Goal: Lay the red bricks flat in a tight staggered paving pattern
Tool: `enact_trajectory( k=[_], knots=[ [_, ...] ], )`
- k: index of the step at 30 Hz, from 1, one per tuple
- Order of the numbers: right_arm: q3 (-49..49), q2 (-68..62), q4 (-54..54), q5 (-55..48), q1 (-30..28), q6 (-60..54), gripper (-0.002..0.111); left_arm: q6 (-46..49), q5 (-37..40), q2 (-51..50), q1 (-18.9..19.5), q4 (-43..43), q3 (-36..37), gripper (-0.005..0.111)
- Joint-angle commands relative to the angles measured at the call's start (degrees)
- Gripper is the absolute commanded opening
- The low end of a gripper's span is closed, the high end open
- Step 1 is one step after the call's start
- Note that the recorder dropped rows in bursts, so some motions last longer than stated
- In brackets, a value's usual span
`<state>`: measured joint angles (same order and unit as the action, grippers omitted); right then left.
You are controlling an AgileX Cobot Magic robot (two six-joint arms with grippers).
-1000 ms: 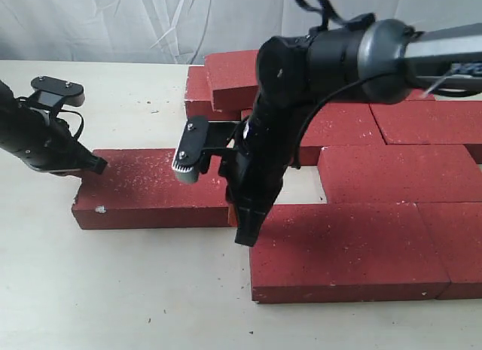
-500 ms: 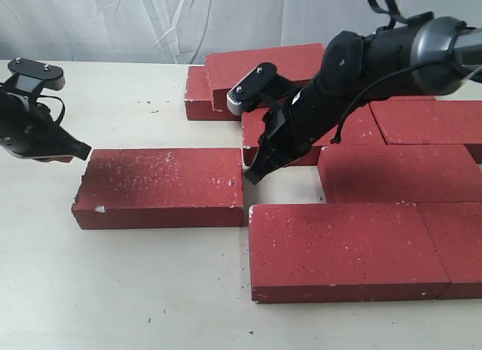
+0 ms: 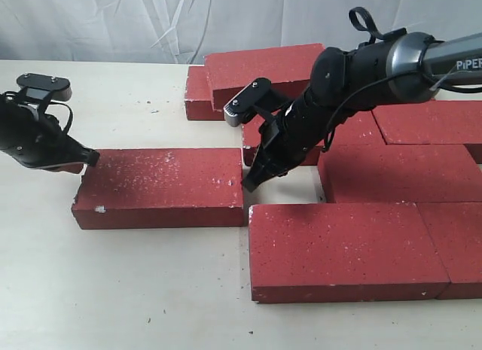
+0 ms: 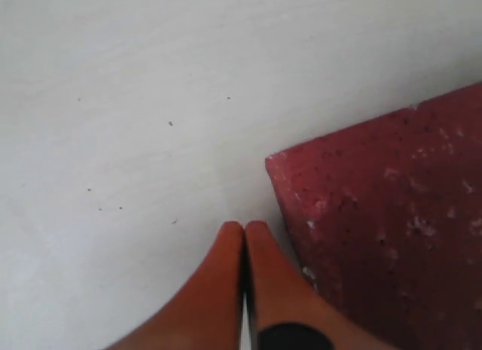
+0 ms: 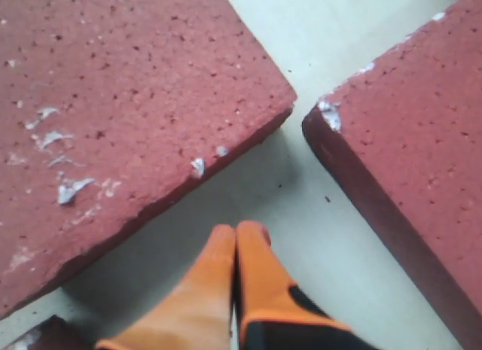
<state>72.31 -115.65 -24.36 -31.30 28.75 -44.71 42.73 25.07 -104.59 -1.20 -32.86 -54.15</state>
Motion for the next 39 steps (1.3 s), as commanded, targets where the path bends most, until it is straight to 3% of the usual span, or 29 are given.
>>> enact_trajectory(
  k=[1, 17, 24, 31, 39],
  knots=[
    [0.4, -1.4, 0.2, 3.0, -0.1, -0.2, -0.001, 7.0, 3.2, 0.0, -0.1, -5.9, 0.0, 0.000],
    [1.3, -1.9, 0.7, 1.2, -0.1, -0.6, -0.001, 13.0, 4.9, 0.0, -2.7, -11.3, 0.0, 0.000],
    [1.3, -1.9, -2.5, 8.4, -0.1, -0.2, -0.001, 13.4, 1.7, 0.0, -3.4, -12.3, 0.0, 0.000],
    [1.3, -2.5, -2.6, 9.7, -0.1, -0.2, -0.001, 13.4, 3.4, 0.0, -3.4, -12.3, 0.0, 0.000],
    [1.3, -2.7, 7.5, 3.8, -0.1, 0.0, -0.001, 15.4, 6.2, 0.0, -3.4, -12.1, 0.0, 0.000]
  ],
)
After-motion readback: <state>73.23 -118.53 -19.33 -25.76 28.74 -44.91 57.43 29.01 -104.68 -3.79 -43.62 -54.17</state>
